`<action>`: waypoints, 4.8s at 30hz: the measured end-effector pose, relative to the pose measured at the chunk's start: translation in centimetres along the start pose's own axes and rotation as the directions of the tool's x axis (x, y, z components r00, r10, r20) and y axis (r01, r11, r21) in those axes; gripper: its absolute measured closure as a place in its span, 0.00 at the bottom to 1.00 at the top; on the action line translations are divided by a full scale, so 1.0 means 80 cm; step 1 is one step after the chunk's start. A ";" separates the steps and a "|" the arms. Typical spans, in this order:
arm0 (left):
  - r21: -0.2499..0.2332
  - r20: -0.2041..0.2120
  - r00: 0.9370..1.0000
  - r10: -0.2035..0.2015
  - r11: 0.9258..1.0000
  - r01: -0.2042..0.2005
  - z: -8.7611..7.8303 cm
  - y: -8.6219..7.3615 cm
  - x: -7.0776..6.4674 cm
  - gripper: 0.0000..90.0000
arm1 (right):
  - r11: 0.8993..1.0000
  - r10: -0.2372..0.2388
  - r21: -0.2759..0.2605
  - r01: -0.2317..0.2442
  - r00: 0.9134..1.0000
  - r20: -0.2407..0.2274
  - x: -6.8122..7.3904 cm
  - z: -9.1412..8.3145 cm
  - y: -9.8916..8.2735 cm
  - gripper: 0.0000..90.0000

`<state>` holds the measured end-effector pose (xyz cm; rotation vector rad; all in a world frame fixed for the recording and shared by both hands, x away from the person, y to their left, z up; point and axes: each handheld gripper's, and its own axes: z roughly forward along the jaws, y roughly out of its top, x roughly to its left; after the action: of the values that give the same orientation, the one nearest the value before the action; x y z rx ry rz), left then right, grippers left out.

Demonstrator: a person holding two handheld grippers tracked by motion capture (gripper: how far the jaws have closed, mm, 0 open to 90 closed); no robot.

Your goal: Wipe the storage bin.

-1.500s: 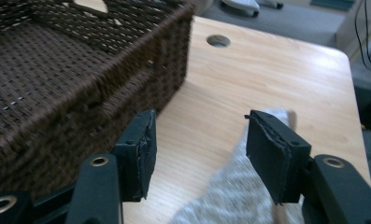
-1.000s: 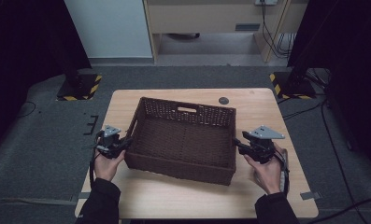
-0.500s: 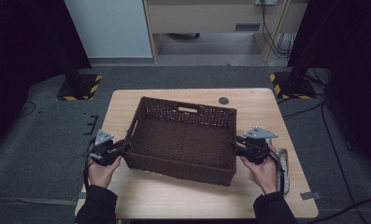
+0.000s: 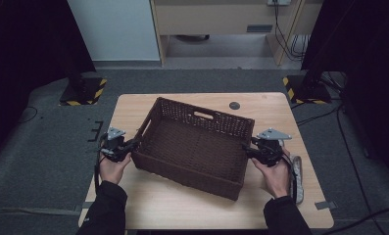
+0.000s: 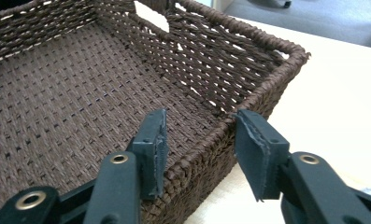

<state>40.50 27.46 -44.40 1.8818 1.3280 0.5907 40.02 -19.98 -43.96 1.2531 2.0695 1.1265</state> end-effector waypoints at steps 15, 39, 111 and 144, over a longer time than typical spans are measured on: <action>-0.108 0.047 0.997 -0.056 0.992 0.061 -0.055 -0.013 -0.007 0.71 | 0.999 0.008 0.038 -0.009 1.000 0.013 0.015 -0.026 -0.011 0.64; -0.039 0.100 0.994 0.047 0.998 -0.043 -0.033 -0.007 -0.063 0.67 | 0.999 -0.036 0.011 0.036 0.999 0.019 -0.001 -0.026 -0.010 0.62; -0.009 0.056 0.993 0.102 0.995 -0.102 -0.022 -0.004 -0.117 0.58 | 0.998 -0.048 -0.038 0.046 0.998 -0.052 -0.019 -0.043 -0.026 0.78; -0.011 0.123 0.989 0.088 0.996 -0.087 -0.019 -0.005 -0.115 0.53 | 0.999 -0.044 -0.016 0.042 0.987 -0.155 0.032 -0.042 -0.030 0.86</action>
<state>35.88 19.39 -43.34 1.9468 1.1686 0.5131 35.18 -19.63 -44.05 1.1405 2.1875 1.2514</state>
